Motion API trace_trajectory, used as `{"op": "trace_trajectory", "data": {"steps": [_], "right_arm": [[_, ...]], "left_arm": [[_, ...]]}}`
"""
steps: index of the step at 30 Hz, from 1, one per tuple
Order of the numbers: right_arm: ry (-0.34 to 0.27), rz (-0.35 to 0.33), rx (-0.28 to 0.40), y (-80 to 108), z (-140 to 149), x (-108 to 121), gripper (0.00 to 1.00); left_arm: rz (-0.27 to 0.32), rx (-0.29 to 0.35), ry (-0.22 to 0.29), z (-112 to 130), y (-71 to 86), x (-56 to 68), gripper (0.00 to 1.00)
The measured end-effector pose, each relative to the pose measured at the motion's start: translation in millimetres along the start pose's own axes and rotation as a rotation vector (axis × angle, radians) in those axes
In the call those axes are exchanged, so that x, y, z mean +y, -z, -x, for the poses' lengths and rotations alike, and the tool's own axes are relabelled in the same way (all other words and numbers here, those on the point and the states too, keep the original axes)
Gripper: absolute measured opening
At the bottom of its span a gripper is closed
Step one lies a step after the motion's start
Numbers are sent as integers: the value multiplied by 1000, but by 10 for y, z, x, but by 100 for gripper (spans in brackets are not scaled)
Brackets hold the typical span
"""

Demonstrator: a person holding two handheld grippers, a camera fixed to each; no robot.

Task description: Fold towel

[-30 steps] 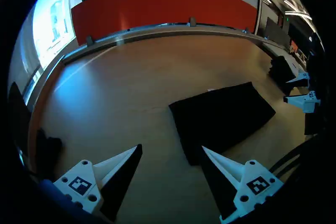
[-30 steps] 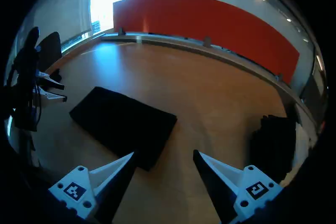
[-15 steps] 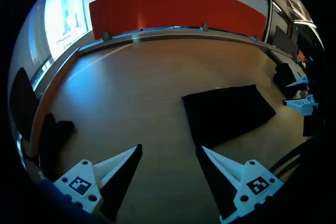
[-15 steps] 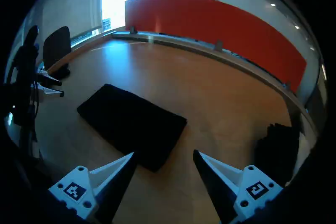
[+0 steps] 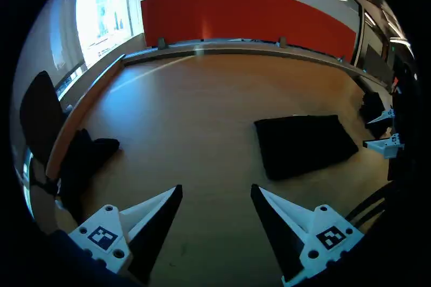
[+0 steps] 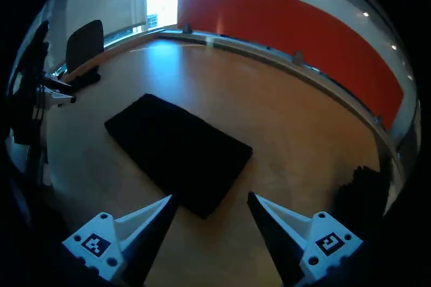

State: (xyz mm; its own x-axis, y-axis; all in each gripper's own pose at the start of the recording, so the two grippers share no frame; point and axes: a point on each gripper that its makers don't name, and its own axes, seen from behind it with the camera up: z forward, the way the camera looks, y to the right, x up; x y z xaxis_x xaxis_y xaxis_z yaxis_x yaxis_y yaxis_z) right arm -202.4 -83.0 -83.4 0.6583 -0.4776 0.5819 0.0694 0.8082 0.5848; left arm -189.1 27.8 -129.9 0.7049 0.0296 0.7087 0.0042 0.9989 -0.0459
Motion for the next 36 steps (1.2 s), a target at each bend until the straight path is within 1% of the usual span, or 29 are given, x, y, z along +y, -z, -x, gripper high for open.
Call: {"op": "trace_trajectory", "data": {"steps": [7,11,15,21,26,31,33,36], "right_arm": [[5,-29,-42,-133,232,-32,99],[11,-42,-62,-175,343,-46,95],[22,-52,-79,-201,404,-48,87],[36,-66,-95,-252,413,-18,76],[51,-95,-107,-273,403,-44,61],[58,-126,-128,-268,417,-80,44],[61,-132,-137,-264,426,-81,39],[72,-131,-150,-269,453,-67,39]], "left_arm": [[-29,-2,25,88,145,-72,94],[-38,-9,30,149,192,-89,94],[-47,-14,32,193,221,-113,94],[-54,-18,43,223,246,-151,94],[-57,-21,48,244,261,-177,94],[-58,-21,49,248,268,-187,94],[-58,-22,49,250,267,-186,94],[-57,-22,48,252,262,-184,94]]}}
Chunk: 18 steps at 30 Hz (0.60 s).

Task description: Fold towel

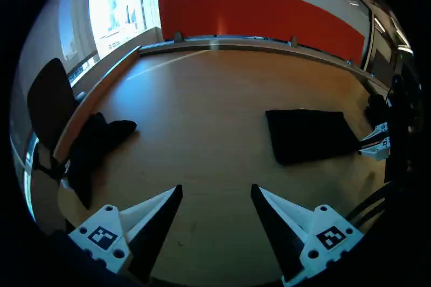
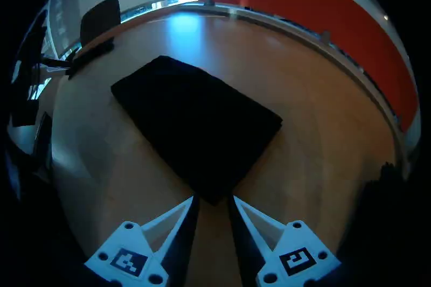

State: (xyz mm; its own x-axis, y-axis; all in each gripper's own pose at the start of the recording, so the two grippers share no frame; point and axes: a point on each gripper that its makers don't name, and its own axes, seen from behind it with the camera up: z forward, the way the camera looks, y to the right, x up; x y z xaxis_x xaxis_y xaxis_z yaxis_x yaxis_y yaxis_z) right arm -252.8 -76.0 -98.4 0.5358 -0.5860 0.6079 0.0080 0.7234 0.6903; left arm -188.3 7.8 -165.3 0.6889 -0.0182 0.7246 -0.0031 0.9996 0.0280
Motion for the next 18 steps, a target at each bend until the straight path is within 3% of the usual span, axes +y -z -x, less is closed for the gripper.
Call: {"op": "trace_trajectory", "data": {"steps": [5,15,18], "right_arm": [[15,-7,-6,-6,11,-12,38],[20,1,-3,3,-18,20,7],[22,2,0,14,-26,14,6]], "left_arm": [[1,-1,-4,8,-6,5,94],[2,-7,-6,45,-4,11,94],[2,-8,-4,53,-2,12,94]]}}
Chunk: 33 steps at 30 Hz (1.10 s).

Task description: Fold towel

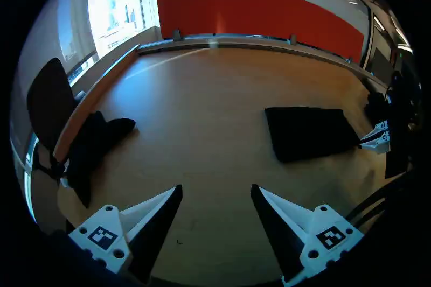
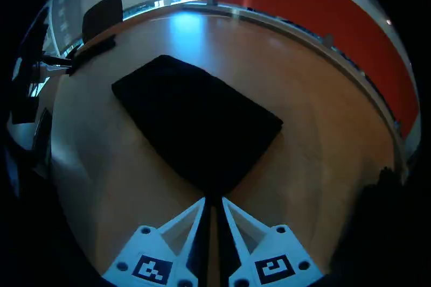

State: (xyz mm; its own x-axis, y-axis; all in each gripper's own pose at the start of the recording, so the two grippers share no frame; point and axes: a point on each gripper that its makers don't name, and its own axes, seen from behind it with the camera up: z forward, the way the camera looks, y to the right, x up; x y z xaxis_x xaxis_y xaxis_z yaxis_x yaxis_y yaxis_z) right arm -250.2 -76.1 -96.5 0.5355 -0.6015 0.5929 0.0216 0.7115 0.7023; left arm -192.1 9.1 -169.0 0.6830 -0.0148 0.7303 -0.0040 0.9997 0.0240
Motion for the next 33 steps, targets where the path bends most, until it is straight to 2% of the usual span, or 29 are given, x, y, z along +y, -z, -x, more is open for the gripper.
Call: {"op": "trace_trajectory", "data": {"steps": [6,11,23,33], "right_arm": [[12,14,15,46,-51,-6,6],[8,31,55,159,-218,13,6],[76,91,175,618,-814,94,6],[130,128,219,919,-1067,158,6]], "left_arm": [[1,0,5,7,5,-2,94],[0,6,6,-20,3,-10,94],[8,21,2,-122,-17,26,94],[20,34,-4,-199,-4,89,94]]}}
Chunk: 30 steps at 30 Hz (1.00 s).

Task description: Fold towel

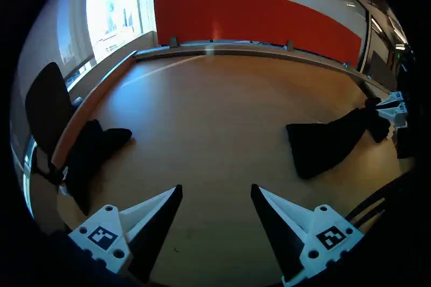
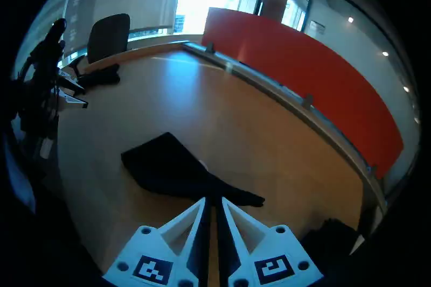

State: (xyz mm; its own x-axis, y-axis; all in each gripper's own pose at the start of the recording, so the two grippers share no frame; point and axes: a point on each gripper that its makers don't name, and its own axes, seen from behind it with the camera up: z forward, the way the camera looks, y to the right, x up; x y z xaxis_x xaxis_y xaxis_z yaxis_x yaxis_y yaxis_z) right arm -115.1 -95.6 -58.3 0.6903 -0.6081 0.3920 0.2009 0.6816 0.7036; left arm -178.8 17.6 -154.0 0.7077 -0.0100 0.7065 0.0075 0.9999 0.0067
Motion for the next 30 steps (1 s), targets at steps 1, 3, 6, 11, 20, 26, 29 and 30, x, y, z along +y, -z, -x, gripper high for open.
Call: {"op": "trace_trajectory", "data": {"steps": [1,3,6,11,20,26,29,30], "right_arm": [[4,2,2,20,-16,10,6],[11,6,5,55,-43,27,6],[20,10,7,95,-71,43,6],[28,12,5,101,-84,47,6],[48,-18,18,-1,-199,-76,6],[73,-63,29,-172,-331,-285,6],[81,-93,32,-277,-384,-425,6],[84,-103,32,-313,-399,-472,6]], "left_arm": [[1,2,-2,-9,3,4,94],[1,5,-4,-24,8,11,94],[2,6,-6,-33,11,19,94],[4,5,-5,-26,10,28,94],[2,7,-2,-20,24,6,94],[-3,13,9,-35,43,-43,94],[-8,17,14,-42,59,-74,94],[-9,18,16,-44,64,-85,94]]}}
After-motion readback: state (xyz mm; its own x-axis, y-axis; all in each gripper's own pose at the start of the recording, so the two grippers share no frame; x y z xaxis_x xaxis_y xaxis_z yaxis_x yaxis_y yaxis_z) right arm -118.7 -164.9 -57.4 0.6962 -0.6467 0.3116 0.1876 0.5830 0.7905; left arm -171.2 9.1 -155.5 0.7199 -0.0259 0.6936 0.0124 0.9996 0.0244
